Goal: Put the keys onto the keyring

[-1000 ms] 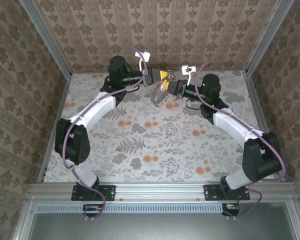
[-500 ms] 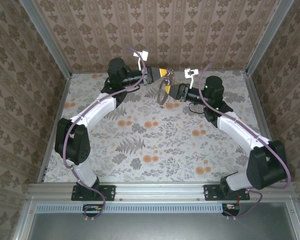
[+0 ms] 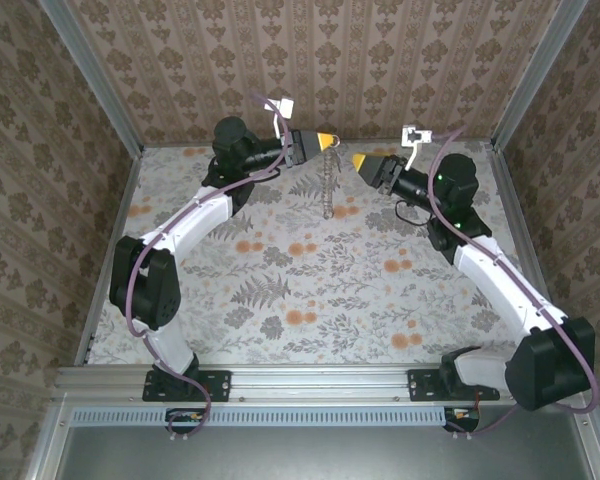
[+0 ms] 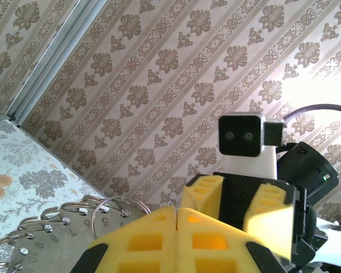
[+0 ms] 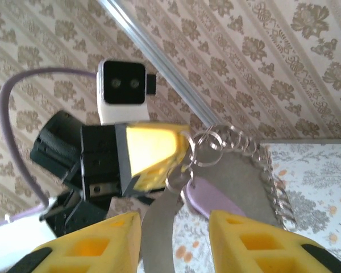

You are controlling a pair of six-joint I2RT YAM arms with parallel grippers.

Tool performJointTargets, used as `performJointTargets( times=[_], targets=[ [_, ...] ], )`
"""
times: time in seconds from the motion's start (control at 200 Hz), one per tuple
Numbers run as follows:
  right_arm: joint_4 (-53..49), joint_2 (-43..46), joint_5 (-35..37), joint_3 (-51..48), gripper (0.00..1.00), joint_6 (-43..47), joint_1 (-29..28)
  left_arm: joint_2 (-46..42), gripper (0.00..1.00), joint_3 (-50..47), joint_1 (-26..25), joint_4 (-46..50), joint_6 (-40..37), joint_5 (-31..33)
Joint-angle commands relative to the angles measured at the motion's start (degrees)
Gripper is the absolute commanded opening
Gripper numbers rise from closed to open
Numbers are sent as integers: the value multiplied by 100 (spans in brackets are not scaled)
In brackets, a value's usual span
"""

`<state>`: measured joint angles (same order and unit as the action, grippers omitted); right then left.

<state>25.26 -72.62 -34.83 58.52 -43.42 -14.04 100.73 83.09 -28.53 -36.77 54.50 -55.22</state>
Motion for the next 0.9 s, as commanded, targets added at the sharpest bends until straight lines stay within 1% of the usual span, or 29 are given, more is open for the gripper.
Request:
performJointTargets(
  times=[0.0,0.11,0.17,0.2,0.41,0.615,0.77,0.895],
  targets=[
    [840,-294,340,237,36,-756,2,-273,0,-47,-55,-409,148,46],
    [1489,-617,337,269,36,-1307,-21,-273,0,-64,-65,-442,166,55],
    [1684,-666,341,306,36,-1437,-49,-264,0,-65,-65,-445,166,60],
    [1729,-849,344,336,36,-1461,-80,-258,0,-65,-73,-445,162,60],
    [1704,-1040,346,529,37,-1424,-287,-246,0,-65,-82,-461,174,64],
    [1692,-1098,331,561,37,-1397,-360,-250,0,-81,-82,-472,174,63],
    [1658,-1124,308,592,35,-1371,-388,-262,0,-77,-82,-480,179,60],
    [1657,-1149,299,599,30,-1358,-404,-271,0,-74,-82,-490,175,57]
  ],
)
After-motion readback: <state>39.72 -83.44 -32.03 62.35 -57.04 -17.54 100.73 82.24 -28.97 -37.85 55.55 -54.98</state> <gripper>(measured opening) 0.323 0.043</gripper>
